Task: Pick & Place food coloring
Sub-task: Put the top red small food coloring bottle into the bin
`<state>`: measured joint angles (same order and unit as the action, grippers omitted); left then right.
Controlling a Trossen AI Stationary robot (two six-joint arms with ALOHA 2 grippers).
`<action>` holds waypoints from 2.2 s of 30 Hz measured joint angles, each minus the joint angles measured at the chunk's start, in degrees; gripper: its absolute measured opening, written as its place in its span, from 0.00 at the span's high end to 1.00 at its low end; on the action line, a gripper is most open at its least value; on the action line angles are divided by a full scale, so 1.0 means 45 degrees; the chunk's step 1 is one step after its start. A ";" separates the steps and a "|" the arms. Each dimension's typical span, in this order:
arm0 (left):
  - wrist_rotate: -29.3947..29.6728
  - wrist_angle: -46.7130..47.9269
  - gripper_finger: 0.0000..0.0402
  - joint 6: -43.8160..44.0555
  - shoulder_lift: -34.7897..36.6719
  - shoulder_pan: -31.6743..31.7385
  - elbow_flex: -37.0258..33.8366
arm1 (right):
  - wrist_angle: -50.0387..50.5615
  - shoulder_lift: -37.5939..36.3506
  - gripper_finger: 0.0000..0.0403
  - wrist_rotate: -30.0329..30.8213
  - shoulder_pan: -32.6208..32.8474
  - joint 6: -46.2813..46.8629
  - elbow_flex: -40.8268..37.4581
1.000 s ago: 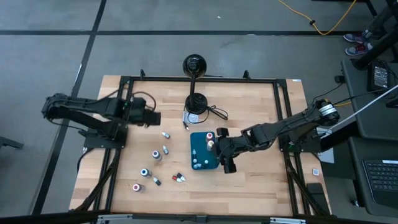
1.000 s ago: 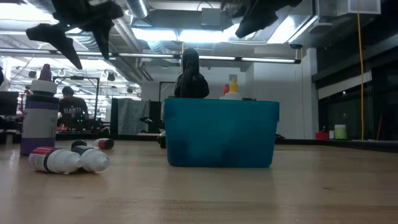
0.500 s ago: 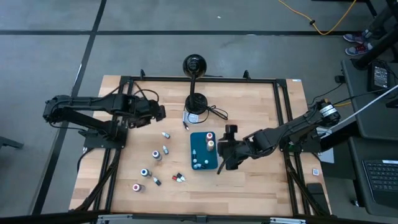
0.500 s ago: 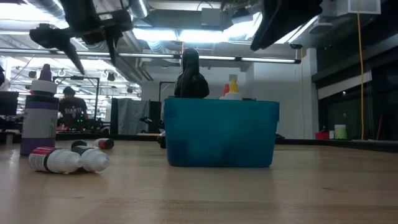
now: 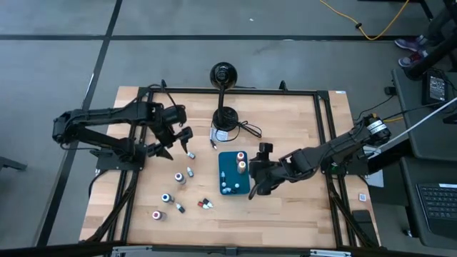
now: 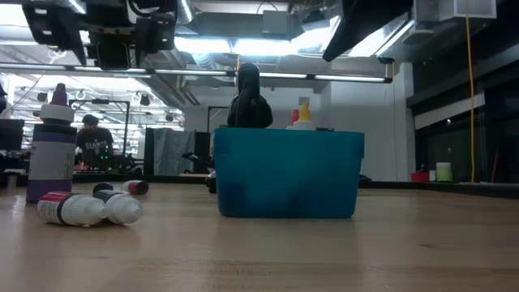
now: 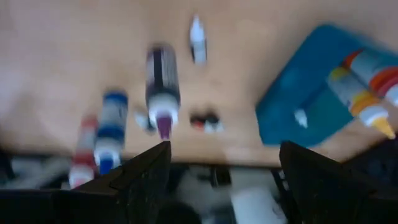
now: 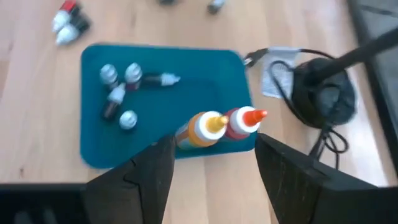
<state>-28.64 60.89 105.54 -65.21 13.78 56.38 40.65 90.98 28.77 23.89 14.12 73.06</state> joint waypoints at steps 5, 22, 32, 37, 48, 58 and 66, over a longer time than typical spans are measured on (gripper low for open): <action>-0.0536 -0.0169 0.27 0.0249 -0.0125 0.0651 -0.0002 | 0.0143 0.0000 0.45 0.1821 0.0095 0.1283 0.0000; -0.3134 -0.7609 0.27 -0.0048 -0.2484 0.2688 -0.2815 | 0.1292 -0.0956 0.45 0.0454 0.0671 0.2695 -0.0567; -0.4480 -0.7348 0.27 -0.2225 -0.3299 0.4342 -0.2841 | -0.2354 -0.5801 0.45 0.1116 0.1568 0.2045 -0.4902; -0.4478 -0.7168 0.27 -0.3033 -0.4081 0.4840 -0.2841 | -0.3941 -0.7292 0.45 0.1055 0.1751 0.2081 -0.6543; -0.5117 -0.7080 0.27 -0.3173 -0.4946 0.4915 -0.2837 | -0.4886 -0.9870 0.45 0.0349 0.2125 0.2463 -1.0855; -0.4952 -0.7051 0.27 -0.2402 -0.4940 0.5171 -0.2837 | -0.6898 -1.3474 0.45 -0.0083 0.1859 0.1785 -1.3901; -0.4722 -0.6522 0.27 -0.2292 -0.4935 0.5719 -0.2837 | -0.6448 -1.5797 0.45 -0.0086 0.0854 0.0980 -1.4464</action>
<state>-49.88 31.54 95.22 -87.42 39.51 43.61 11.63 19.89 28.38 27.73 18.53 7.97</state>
